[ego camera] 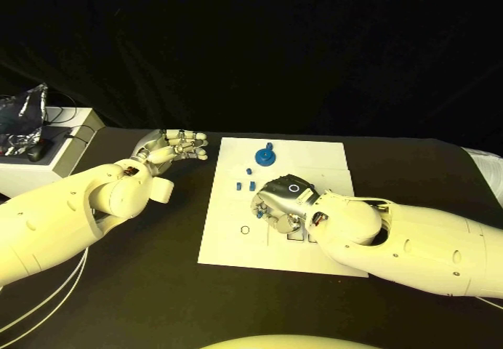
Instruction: Assemble the parts on the task board
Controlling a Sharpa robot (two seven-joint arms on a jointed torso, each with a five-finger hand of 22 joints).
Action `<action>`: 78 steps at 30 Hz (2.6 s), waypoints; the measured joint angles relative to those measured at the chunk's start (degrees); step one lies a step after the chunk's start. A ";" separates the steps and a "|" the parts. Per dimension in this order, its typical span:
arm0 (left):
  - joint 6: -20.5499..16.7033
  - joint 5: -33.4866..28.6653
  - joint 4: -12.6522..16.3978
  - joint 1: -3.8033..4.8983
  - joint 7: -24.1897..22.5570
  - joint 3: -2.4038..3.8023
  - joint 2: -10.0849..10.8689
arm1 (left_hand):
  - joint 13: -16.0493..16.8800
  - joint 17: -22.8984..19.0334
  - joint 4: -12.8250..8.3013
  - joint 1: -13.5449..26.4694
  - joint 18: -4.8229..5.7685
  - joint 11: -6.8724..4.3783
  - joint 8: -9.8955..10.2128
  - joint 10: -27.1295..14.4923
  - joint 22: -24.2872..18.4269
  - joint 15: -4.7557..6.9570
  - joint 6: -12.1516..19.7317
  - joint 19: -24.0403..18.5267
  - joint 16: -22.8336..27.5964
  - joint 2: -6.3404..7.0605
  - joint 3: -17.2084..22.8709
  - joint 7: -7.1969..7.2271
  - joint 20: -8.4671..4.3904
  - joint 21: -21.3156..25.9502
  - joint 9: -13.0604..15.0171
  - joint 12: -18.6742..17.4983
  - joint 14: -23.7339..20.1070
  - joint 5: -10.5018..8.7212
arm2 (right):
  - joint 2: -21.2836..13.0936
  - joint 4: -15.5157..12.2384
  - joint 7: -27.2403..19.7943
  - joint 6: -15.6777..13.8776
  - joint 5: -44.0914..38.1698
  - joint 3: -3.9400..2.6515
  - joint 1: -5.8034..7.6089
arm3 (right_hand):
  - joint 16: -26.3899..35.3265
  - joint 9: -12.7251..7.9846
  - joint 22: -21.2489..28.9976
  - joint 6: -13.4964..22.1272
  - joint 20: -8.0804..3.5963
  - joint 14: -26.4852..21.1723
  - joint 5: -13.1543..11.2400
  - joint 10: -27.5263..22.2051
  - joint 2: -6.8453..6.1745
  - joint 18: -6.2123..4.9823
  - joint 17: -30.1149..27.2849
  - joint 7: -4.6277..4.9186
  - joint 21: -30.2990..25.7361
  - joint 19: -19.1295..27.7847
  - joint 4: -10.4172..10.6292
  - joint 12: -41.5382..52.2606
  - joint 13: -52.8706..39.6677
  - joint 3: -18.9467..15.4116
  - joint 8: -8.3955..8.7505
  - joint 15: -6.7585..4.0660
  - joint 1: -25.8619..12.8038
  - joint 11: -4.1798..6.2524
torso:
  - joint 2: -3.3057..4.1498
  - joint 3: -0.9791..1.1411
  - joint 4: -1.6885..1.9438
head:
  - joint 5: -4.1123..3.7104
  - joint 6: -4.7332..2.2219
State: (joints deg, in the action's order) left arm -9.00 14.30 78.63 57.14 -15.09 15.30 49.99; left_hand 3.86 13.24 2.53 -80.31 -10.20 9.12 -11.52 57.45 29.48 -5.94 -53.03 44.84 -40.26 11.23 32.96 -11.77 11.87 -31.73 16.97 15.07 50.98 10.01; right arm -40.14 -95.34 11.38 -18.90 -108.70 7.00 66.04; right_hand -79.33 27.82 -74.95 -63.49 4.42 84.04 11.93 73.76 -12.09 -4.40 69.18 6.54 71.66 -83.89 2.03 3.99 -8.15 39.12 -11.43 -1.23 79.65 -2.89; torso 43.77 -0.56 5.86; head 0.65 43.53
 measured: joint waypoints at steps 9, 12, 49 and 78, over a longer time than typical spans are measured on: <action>0.02 0.00 0.03 0.00 0.05 0.00 0.02 | 0.00 0.00 0.00 0.00 0.00 0.00 -0.16 0.00 0.00 0.00 0.00 0.00 0.23 0.00 0.00 0.00 0.00 0.00 -0.03 0.00 0.00 0.00 | 0.38 0.17 0.00 -0.01 -0.07 -0.07 -0.26 | 0.00 0.03 0.01 0.08 0.00 0.00 0.17 -0.09 0.00 0.00 -0.01 0.08 0.00 0.00 0.00 -0.01 0.02 0.00 0.01 0.00 0.00 -0.09 | -0.04 -0.04 -0.04 | 0.25 0.29; 0.04 0.00 0.04 0.00 0.06 0.00 0.03 | 0.00 0.00 0.00 0.00 0.00 0.00 -0.26 0.00 0.00 0.00 0.00 0.00 0.23 0.00 0.00 0.00 0.00 0.00 -0.06 0.00 0.00 0.00 | 0.44 0.28 0.00 -0.01 -0.11 -0.08 -0.30 | 0.00 0.06 0.01 0.08 0.00 0.00 0.17 -0.09 0.00 0.00 -0.06 0.08 0.00 0.00 0.00 -0.01 0.02 0.00 0.03 0.00 0.00 -0.09 | -0.07 -0.03 -0.04 | 0.29 0.34; 0.79 -0.01 -0.30 0.00 0.74 0.00 0.14 | 0.00 -0.14 -0.16 0.00 0.00 0.00 -0.26 0.00 -0.01 -0.03 0.00 -0.20 0.68 0.00 -0.16 0.00 0.20 0.45 -0.11 0.00 -0.03 0.00 | 0.09 -0.09 0.61 -0.55 -1.75 0.10 -0.50 | 0.01 0.11 0.03 0.09 0.00 0.00 0.11 0.03 0.23 0.00 -0.08 0.09 0.00 0.00 -0.24 -0.15 0.05 0.09 0.04 0.00 -0.27 0.01 | -0.08 0.07 -0.10 | 0.46 0.55; 1.29 -0.01 -0.43 0.00 1.18 0.00 0.15 | 0.00 -0.27 -0.16 0.00 0.00 0.00 -0.25 0.00 -0.08 -0.21 0.00 -0.20 0.93 0.00 -0.16 0.00 0.20 0.66 -0.16 -0.23 -0.21 0.00 | -0.18 -0.52 1.86 -0.88 -3.09 0.16 -0.57 | 0.01 0.15 0.04 0.11 0.00 0.00 0.26 0.09 -0.02 0.00 -0.08 0.11 0.29 0.00 -0.41 -0.15 0.10 0.25 -0.02 0.00 -0.49 -0.08 | -0.14 0.02 -0.10 | 0.52 0.80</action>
State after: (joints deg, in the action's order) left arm -7.71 14.30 78.20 57.13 -13.91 15.30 50.14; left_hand 3.86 12.97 2.37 -80.31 -10.20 9.12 -11.77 57.45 29.40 -6.15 -53.03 44.63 -39.34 11.23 32.81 -11.76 12.08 -31.07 16.81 14.84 50.77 10.01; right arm -40.32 -95.85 13.24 -19.77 -111.78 7.16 65.47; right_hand -79.33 27.97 -74.90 -63.37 4.42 84.04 12.19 73.85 -12.11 -4.40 69.10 6.66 71.95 -83.89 1.63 3.84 -8.05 39.37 -11.45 -1.22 79.16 -2.96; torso 43.63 -0.54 5.75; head 1.16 44.33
